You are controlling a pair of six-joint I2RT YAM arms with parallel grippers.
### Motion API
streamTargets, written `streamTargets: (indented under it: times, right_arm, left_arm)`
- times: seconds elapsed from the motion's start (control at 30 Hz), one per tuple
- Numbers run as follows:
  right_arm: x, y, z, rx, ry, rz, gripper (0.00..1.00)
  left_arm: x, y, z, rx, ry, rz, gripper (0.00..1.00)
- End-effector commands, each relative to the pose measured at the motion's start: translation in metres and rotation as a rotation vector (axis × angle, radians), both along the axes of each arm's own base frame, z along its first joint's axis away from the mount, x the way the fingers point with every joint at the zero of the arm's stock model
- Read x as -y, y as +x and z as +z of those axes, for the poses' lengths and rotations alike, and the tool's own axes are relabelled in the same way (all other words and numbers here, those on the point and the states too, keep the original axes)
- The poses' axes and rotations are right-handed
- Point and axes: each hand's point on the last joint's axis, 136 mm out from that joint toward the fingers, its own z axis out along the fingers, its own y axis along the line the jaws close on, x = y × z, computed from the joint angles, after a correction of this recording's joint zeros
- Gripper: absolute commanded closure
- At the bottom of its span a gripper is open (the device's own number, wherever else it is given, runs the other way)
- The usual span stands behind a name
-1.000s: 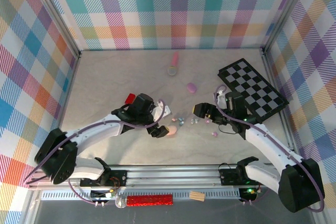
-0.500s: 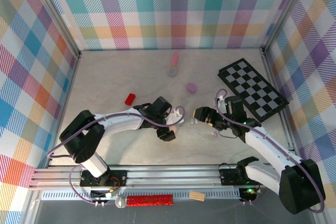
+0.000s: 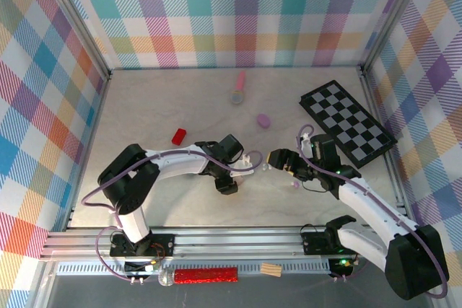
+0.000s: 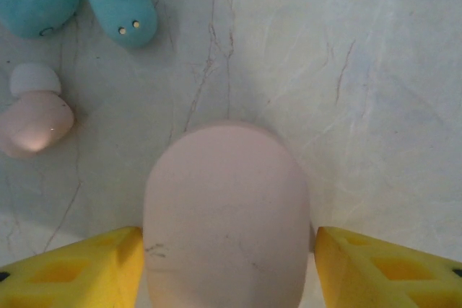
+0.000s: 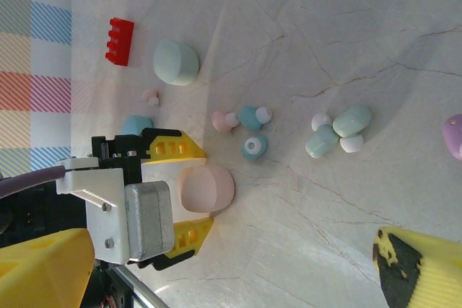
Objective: Insert the wireless bluetooth earbuds into the charging case
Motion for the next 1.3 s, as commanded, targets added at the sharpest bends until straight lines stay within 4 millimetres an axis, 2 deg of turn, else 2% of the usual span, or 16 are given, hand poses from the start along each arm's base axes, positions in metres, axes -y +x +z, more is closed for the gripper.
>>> streamTargets:
  times: [0.0,0.23,0.37,0.57,0.7,0.93,1.27]
  right_arm:
    - [0.001,-0.004,-0.003,-0.016,-0.005,-0.007,0.01]
    - [0.004,-0.007,-0.001,-0.013,-0.018,-0.009,0.01]
    - [0.004,-0.009,0.003,-0.029,-0.001,-0.027,0.01]
    - [0.008,-0.016,0.012,-0.024,-0.01,-0.018,0.01]
    - [-0.003,-0.023,0.023,-0.007,0.08,0.034,0.0]
    - [-0.03,-0.029,0.038,-0.054,0.233,0.18,0.15]
    - [-0.045,-0.026,0.042,-0.112,0.319,0.242,0.38]
  left_arm:
    - [-0.001,-0.006,-0.001,-0.005,0.035,-0.034,0.44]
    - [0.001,-0.006,-0.001,-0.011,0.031,-0.044,0.58]
    - [0.004,-0.007,0.006,-0.001,-0.004,-0.048,0.59]
    - [0.02,-0.002,0.04,0.091,-0.168,-0.045,0.61]
    - [0.037,0.003,0.069,0.17,-0.318,-0.063,0.6]
    - [0.064,0.006,0.103,0.199,-0.482,-0.102,0.6]
    - [0.084,0.0,0.127,0.174,-0.587,-0.17,0.6]
